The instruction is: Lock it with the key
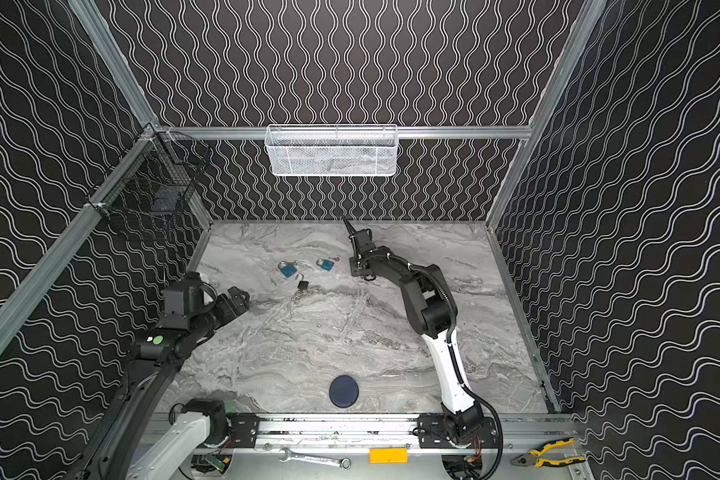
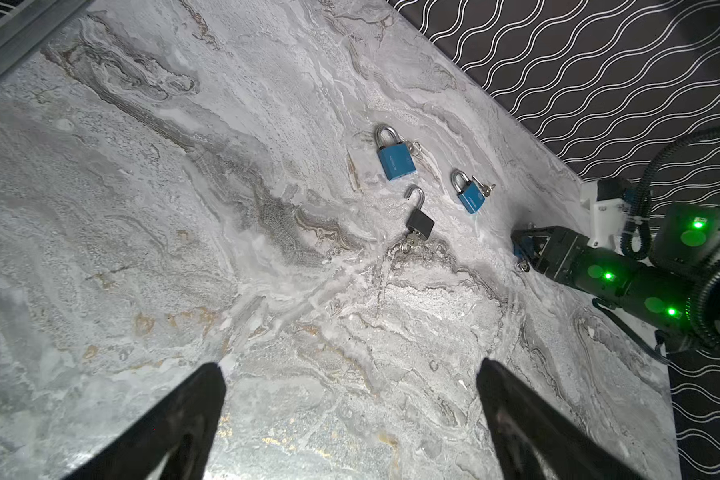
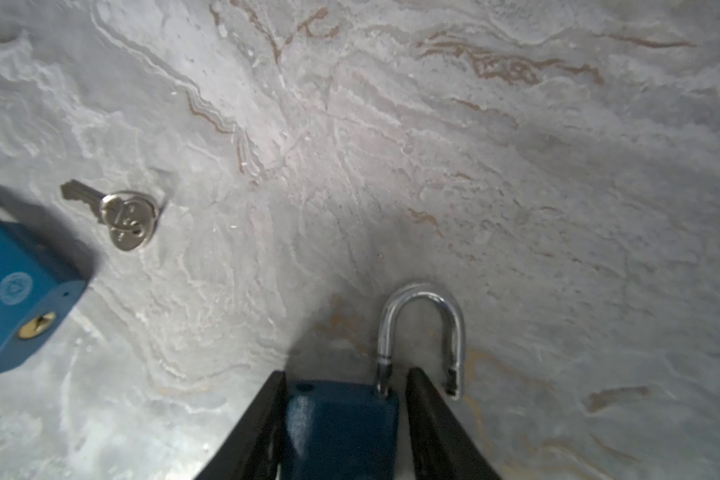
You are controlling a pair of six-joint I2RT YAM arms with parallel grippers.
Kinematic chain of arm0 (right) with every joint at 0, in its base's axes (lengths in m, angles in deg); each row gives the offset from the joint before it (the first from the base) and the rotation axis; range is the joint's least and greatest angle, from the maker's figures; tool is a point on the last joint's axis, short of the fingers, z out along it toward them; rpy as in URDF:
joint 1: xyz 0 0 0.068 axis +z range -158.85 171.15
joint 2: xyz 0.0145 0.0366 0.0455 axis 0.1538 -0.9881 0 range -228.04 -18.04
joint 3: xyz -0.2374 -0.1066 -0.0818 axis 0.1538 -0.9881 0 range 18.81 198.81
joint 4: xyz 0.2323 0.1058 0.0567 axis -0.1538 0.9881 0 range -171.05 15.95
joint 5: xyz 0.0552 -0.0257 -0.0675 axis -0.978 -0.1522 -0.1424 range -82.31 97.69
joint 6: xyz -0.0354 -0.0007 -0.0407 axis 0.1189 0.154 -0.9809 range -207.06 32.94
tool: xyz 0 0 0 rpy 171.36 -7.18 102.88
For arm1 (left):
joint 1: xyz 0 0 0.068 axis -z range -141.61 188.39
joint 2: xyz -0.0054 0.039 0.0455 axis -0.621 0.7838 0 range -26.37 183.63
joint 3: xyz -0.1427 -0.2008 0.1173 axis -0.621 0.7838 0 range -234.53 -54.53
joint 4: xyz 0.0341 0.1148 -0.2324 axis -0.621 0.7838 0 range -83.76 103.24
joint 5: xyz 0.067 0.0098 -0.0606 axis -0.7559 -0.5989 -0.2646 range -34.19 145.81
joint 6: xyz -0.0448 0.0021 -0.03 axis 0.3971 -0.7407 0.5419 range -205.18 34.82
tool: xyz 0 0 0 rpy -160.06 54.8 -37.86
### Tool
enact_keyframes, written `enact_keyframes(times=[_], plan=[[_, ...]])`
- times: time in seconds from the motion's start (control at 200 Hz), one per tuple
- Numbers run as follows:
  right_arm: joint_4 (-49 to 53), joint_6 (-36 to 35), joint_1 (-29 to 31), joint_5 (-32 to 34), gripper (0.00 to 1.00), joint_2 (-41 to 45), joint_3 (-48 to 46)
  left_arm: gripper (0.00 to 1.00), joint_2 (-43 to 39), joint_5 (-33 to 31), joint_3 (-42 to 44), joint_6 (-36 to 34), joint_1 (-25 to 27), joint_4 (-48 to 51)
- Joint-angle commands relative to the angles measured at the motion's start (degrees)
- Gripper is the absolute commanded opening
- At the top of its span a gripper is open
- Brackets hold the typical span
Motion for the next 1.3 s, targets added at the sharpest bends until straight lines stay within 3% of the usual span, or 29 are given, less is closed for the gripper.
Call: enact_keyframes(times=[0.0,0.24,0.33,0.741,0.936,1.296], plan=[[11.71,0.36,0.05,-4.16,0.43,-1.14,-2.27,0.98,0.93,2.02,-0.43,-1.11,-0.14,-0.83],[11.41,0.92,0.12,-5.46,0.19,0.03,-4.12,0.98,1.88,4.24,-0.18,-0.54,-0.14,-1.64],[9.4,0.38,0.09,-6.44,0.15,2.24,-6.01,0.98,2.66,5.96,-0.36,-1.44,-0.14,-1.64],[1.8,-3.32,2.24,-16.27,0.13,17.25,-19.29,0.87,9.66,19.76,0.31,-2.94,-0.06,-6.76],[0.24,-3.6,5.94,-17.48,0.12,23.95,-28.77,0.88,10.73,21.95,1.85,-2.37,0.19,-8.96],[0.58,-4.6,19.15,-9.26,0.12,29.92,-35.09,0.86,11.94,25.89,7.08,-0.69,2.31,-14.04]])
